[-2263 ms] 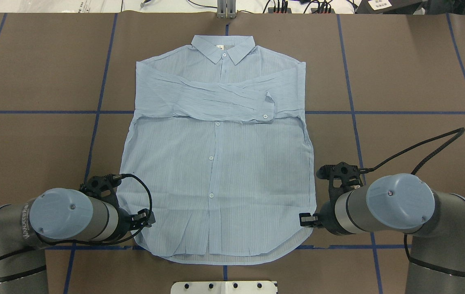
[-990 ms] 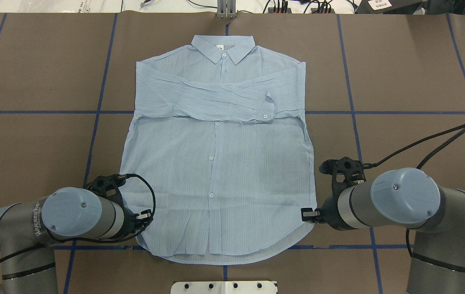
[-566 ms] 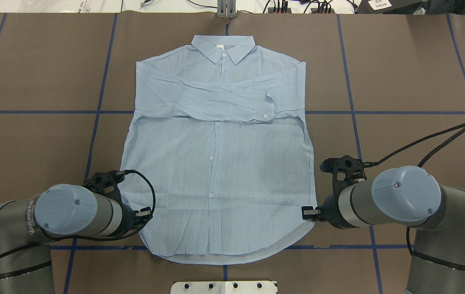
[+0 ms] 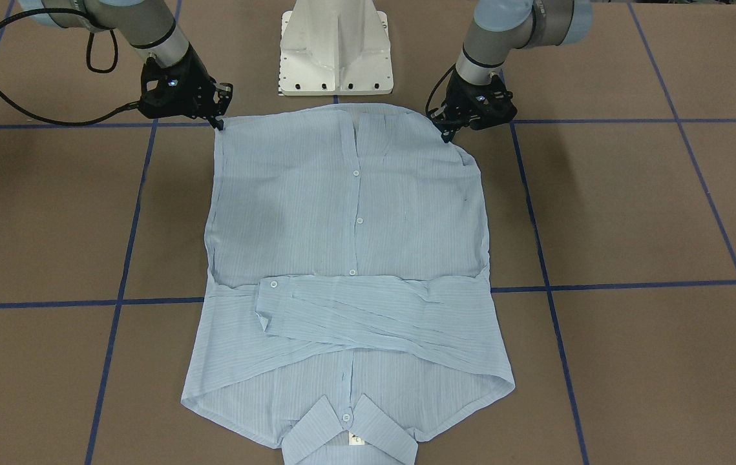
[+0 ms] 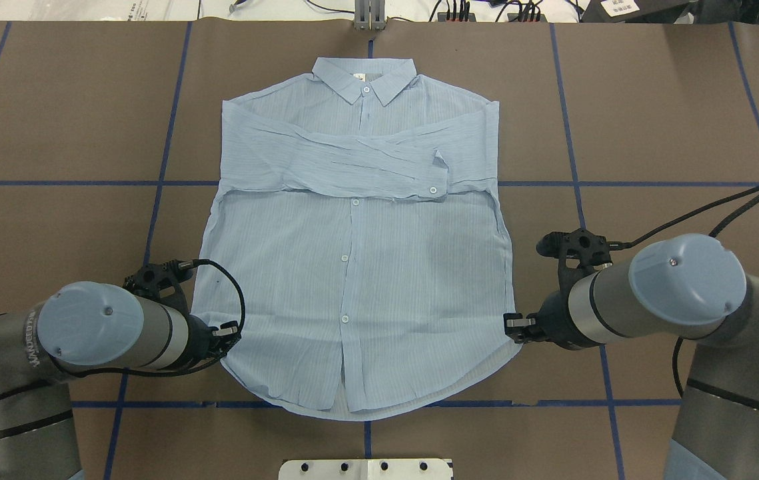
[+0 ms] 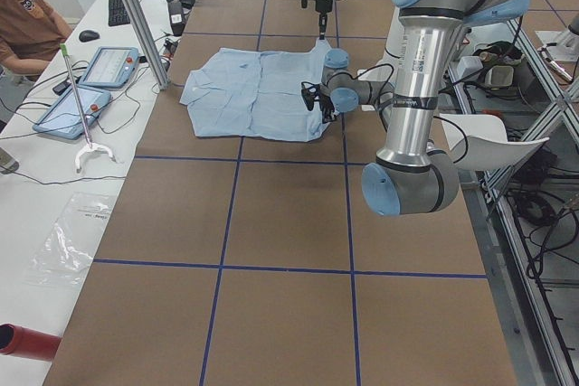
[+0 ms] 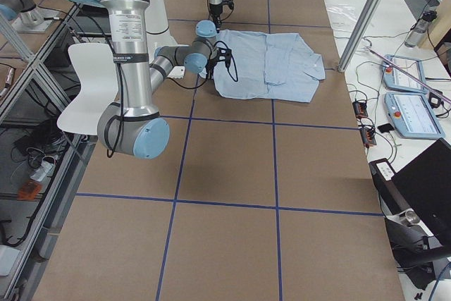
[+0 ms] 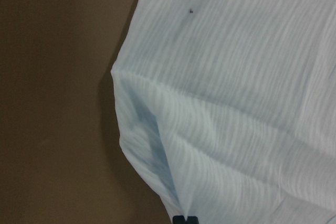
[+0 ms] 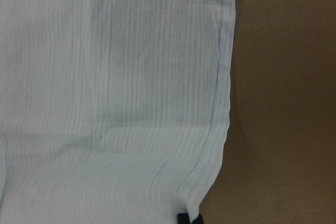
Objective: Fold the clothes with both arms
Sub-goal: 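Lift the hem corners with both grippers and pull them outward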
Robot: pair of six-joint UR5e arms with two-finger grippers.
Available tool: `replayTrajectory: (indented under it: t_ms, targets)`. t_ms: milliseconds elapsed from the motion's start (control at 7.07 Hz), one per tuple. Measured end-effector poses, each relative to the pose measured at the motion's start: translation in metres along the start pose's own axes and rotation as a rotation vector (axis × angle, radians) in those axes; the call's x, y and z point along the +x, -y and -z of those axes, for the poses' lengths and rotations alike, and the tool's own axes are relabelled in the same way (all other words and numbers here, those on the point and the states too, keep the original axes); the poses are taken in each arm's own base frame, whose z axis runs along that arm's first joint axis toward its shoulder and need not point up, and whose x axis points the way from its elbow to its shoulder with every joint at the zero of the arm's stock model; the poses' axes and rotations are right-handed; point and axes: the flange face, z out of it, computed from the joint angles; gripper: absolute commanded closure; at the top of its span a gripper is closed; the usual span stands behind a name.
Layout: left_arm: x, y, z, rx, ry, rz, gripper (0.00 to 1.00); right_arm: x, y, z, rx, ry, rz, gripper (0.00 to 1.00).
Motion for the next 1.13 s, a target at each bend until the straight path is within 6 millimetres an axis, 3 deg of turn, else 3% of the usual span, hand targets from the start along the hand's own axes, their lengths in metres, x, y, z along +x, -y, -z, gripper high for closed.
replayTrajectory:
  t_ms: [424, 707, 1131]
  targets:
    - [0.003, 0.008, 0.01, 0.008, -0.005, -0.003, 1.0, 0.004, 0.011, 0.012, -0.011, 0.017, -0.014, 1.0]
    - [0.005, 0.013, 0.031, -0.035, -0.034, 0.013, 1.0, 0.005, 0.011, 0.013, -0.011, 0.018, -0.011, 1.0]
    - [-0.01, 0.018, 0.063, -0.089, -0.066, 0.021, 1.0, 0.007, 0.017, 0.018, -0.006, 0.022, -0.005, 1.0]
